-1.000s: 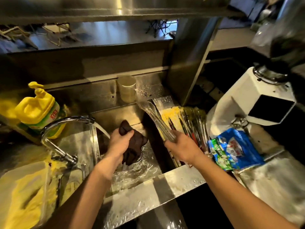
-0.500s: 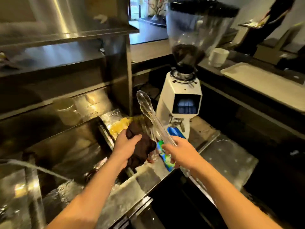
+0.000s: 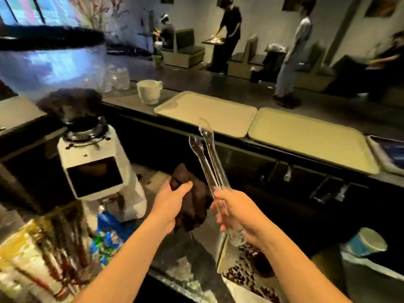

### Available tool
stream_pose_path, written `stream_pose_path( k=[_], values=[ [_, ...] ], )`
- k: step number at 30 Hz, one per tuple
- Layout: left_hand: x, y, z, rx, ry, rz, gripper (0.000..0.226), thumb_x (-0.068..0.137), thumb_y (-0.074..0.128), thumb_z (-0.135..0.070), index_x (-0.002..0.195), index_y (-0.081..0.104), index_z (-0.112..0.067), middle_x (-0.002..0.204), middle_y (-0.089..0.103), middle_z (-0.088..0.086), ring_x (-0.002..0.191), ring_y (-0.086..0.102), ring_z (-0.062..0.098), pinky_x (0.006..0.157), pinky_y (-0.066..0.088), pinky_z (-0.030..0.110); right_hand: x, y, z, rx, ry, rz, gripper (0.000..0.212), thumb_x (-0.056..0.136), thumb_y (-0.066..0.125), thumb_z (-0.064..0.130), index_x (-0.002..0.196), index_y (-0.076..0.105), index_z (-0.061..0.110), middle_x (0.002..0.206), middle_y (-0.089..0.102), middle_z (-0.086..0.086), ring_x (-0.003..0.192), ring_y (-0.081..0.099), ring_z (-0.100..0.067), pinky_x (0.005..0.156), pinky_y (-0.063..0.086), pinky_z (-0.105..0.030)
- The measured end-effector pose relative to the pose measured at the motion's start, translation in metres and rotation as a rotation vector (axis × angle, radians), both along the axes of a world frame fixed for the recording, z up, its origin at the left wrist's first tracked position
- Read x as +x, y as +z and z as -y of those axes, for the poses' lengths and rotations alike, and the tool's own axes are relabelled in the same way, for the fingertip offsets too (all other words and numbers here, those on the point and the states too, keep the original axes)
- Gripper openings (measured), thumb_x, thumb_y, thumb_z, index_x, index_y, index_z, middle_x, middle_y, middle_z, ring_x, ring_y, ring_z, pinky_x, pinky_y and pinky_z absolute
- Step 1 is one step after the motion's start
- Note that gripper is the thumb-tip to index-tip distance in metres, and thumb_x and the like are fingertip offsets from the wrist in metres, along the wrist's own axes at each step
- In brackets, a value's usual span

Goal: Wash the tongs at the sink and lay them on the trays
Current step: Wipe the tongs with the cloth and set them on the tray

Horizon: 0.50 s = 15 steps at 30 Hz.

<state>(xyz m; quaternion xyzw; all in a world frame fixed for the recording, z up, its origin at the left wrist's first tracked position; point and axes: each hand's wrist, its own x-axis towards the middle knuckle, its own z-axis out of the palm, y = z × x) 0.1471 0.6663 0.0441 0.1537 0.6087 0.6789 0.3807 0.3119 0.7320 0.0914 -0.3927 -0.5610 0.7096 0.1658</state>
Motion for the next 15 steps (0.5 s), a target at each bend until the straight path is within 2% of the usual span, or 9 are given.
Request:
stream_pose_path(
  k=[2,4,8,10,12,13,15],
  values=[
    [0.017,0.002,-0.031,0.018,-0.037,0.048,0.013,0.089,0.072,-0.018,0.1,0.072,-0.025,0.094,0.081,0.004,0.084,0.078,0.02,0.073,0.058,0.034,0.02,0.003,-0.022,-0.084,-0.056,-0.052,0.029,0.087,0.063,0.033,0.106,0.062,0.011,0.067,0.065,-0.005,0.047,0.055,-0.018,0.041,0.045,-0.027],
    [0.034,0.005,-0.057,0.022,-0.068,0.071,0.011,0.09,0.071,-0.019,0.099,0.072,-0.023,0.09,0.081,0.004,0.083,0.078,0.021,0.072,0.058,0.034,0.038,0.01,-0.043,-0.123,-0.087,-0.085,0.026,0.088,0.062,0.036,0.1,0.062,0.013,0.07,0.063,-0.005,0.048,0.054,-0.018,0.043,0.044,-0.028],
    [0.062,0.01,-0.097,0.031,-0.14,0.081,0.014,0.087,0.072,-0.022,0.101,0.072,-0.021,0.093,0.08,0.01,0.089,0.077,0.029,0.082,0.062,0.045,0.067,0.024,-0.076,-0.12,-0.253,-0.13,0.034,0.086,0.052,0.037,0.104,0.058,0.009,0.078,0.06,-0.011,0.05,0.051,-0.019,0.043,0.044,-0.029],
    [0.072,0.011,-0.11,0.034,-0.185,0.09,0.017,0.087,0.072,-0.024,0.104,0.072,-0.021,0.095,0.08,0.01,0.09,0.077,0.029,0.083,0.062,0.046,0.078,0.033,-0.094,-0.034,-0.353,-0.031,0.037,0.087,0.045,0.029,0.109,0.057,0.003,0.082,0.058,-0.014,0.052,0.051,-0.019,0.043,0.044,-0.03],
    [0.078,0.01,-0.12,0.03,-0.227,0.082,0.017,0.088,0.072,-0.023,0.105,0.071,-0.02,0.096,0.08,0.009,0.091,0.077,0.028,0.084,0.061,0.046,0.084,0.041,-0.114,0.077,-0.39,0.116,0.058,0.082,0.046,0.022,0.138,0.042,0.006,0.089,0.056,-0.011,0.061,0.052,-0.019,0.047,0.046,-0.03],
    [0.08,0.009,-0.124,0.028,-0.24,0.074,0.017,0.089,0.071,-0.022,0.105,0.07,-0.019,0.096,0.08,0.009,0.091,0.077,0.027,0.085,0.061,0.046,0.086,0.046,-0.125,0.15,-0.378,0.211,0.075,0.077,0.049,0.022,0.149,0.029,0.013,0.098,0.056,-0.011,0.071,0.055,-0.022,0.054,0.048,-0.033],
    [0.083,0.008,-0.131,0.022,-0.25,0.062,0.017,0.089,0.071,-0.021,0.105,0.069,-0.017,0.096,0.08,0.009,0.088,0.077,0.025,0.083,0.062,0.044,0.088,0.055,-0.145,0.301,-0.32,0.419,0.095,0.071,0.052,0.025,0.155,0.008,0.019,0.129,0.051,-0.014,0.095,0.057,-0.029,0.064,0.047,-0.033]
  ],
)
